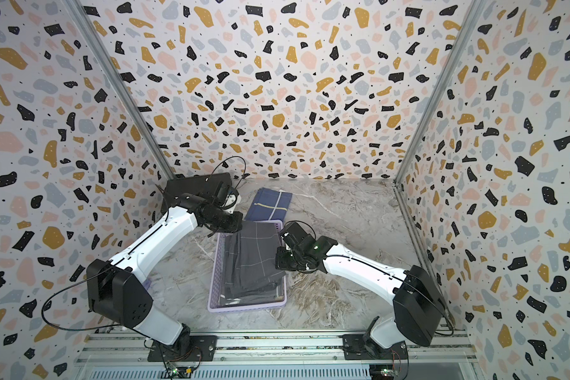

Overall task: Put the folded pillowcase in the basket
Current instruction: Place the pillowcase in the basket, then move the basket to the center of the board.

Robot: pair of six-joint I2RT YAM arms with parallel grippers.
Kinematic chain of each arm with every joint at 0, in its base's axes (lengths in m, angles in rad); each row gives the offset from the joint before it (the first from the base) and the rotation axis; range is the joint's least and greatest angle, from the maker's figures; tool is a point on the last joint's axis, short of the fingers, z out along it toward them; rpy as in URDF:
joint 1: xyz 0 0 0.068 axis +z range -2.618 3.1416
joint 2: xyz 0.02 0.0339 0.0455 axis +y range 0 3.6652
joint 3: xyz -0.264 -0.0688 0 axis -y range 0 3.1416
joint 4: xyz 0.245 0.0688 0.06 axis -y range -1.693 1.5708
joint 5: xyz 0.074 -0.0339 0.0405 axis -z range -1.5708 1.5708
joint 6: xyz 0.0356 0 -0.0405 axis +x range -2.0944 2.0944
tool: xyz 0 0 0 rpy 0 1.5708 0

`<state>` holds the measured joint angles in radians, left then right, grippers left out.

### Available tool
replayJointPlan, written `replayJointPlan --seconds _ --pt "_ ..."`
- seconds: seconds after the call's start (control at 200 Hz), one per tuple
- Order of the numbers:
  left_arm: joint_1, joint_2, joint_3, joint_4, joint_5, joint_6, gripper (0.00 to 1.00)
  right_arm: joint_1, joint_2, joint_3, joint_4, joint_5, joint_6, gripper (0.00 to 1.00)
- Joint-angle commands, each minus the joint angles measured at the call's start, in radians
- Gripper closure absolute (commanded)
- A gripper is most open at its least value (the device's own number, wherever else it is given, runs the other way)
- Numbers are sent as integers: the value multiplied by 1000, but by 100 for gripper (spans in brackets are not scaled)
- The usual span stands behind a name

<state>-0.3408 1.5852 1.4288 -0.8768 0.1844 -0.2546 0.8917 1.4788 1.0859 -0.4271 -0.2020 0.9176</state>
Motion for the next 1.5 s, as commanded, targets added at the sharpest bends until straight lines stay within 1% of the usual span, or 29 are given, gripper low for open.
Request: replayJointPlan --seconds 0.0,0.24,0.365,0.41,0.456,0.501,0.531,0.601,0.631,0.651,0.706,0.746,0.831,0.886,0.966,1.091,1.186,1.251,1.322,1.392,1.402,1.407,1.412,1.442,1.497 --pt "21 18 -20 43 9 18 100 7 9 5 56 -14 13 100" --pt "37 102 -27 90 -6 14 100 43 84 -20 135 -29 31 100" --pt "38 127 -57 114 -31 -2 100 58 116 -32 143 -38 36 100" --pt "37 126 -70 116 -41 -13 100 63 113 -39 140 -32 36 84" --pt "37 118 -80 117 -52 -21 100 68 103 -40 122 -18 27 76" --pt "37 104 -86 116 -70 -29 86 74 85 -32 83 10 9 64" --pt "37 91 -92 116 -81 -35 77 75 69 -21 42 33 -4 59" --pt "37 50 -96 115 -95 -46 51 78 34 1 -24 63 -29 52" --pt "37 28 -94 116 -103 -50 45 82 15 14 -60 78 -43 49" --pt "37 13 -93 115 -109 -51 41 83 6 18 -76 85 -49 48" --pt "37 -24 -82 100 -130 -55 28 88 -22 38 -131 110 -67 46" --pt "38 -50 -68 81 -145 -57 24 91 -41 49 -169 138 -84 46" --pt "38 -118 -58 41 -187 -60 23 90 -73 61 -252 226 -124 44" --pt "37 -166 -75 17 -219 -61 22 89 -72 79 -294 263 -177 44" --pt "37 -240 -132 -17 -265 -70 22 78 -22 121 -341 264 -258 44" --pt "37 -384 -257 -26 -251 -103 22 57 100 193 -351 208 -359 46" --pt "38 -485 -341 -25 -253 -117 21 48 189 246 -351 178 -384 49" --pt "39 -528 -378 -24 -267 -119 21 46 238 258 -361 199 -366 54" --pt "39 -557 -404 -24 -262 -130 20 44 265 241 -355 208 -330 62" --pt "39 -568 -413 -25 -246 -133 20 44 264 204 -343 213 -300 75" --pt "39 -568 -413 -25 -245 -133 21 43 260 194 -340 216 -296 79" --pt "39 -568 -413 -24 -245 -132 21 43 260 194 -340 216 -296 79" --pt "39 -568 -413 -25 -244 -132 20 43 257 187 -338 216 -292 81" --pt "39 -568 -415 -24 -238 -132 21 43 245 165 -332 221 -285 88" --pt "39 -564 -416 -20 -224 -125 23 42 216 128 -324 230 -275 96"
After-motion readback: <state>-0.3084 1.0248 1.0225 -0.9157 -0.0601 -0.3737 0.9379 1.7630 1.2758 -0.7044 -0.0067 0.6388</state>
